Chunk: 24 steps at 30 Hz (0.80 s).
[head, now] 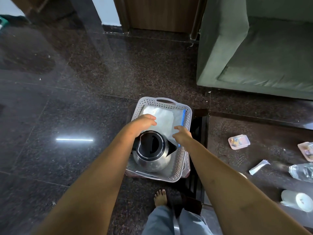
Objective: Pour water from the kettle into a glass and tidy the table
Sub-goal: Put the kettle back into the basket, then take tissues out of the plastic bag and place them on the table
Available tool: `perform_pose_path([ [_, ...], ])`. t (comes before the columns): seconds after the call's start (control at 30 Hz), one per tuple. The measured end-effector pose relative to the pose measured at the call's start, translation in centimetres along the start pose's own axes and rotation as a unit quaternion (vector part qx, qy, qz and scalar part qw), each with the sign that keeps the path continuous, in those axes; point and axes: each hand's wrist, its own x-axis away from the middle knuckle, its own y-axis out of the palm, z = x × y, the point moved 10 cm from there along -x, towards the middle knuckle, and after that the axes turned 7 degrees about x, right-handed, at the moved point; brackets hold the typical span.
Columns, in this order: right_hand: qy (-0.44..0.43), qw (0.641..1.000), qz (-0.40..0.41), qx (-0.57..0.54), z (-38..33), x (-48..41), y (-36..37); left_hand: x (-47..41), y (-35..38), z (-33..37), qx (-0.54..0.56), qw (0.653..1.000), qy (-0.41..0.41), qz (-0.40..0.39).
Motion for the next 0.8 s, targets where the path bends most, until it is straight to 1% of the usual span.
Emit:
perform_pose_path([
  [0.13, 0.025, 0.998, 0.009, 0.051, 0.6, -2.9, 1.5, -2.9, 0.9, -1.0, -0.04, 0.999, -0.013, -0.022],
  [0.27, 0.038, 0.996, 0.0, 0.086, 0.7, -4.7, 2.7, -4.8, 1.3, -1.5, -0.075, 0.996, -0.024, -0.047],
  [0.43, 0.061, 0.992, -0.012, 0.113, 0.6, -6.0, 3.1, -5.6, 0.3, -1.6, -0.06, 0.997, -0.027, -0.029],
  [0.5, 0.069, 0.992, -0.007, 0.106, 0.5, -5.9, 2.9, -5.4, 0.3, -1.5, -0.053, 0.998, -0.027, -0.031],
  [0.57, 0.07, 0.995, 0.01, 0.073, 0.3, -5.4, 2.5, -4.9, 0.5, -1.2, -0.047, 0.998, -0.024, -0.032],
  [0.63, 0.049, 0.997, 0.052, 0.021, -0.4, -4.7, 1.0, -4.3, 0.6, -0.7, -0.04, 0.998, -0.017, -0.033],
  [0.67, 0.022, 0.997, 0.08, -0.002, -1.1, -4.3, -0.1, -3.9, 0.7, -0.2, -0.038, 0.999, -0.01, -0.032],
  [0.73, -0.055, 0.99, 0.127, -0.034, -3.3, -2.7, -2.6, -2.7, 0.7, 1.2, -0.03, 0.999, 0.009, -0.029],
  [0.8, -0.124, 0.979, 0.156, -0.041, -5.8, -0.3, -5.2, -0.9, 0.8, 3.4, -0.007, 0.999, 0.04, -0.023],
])
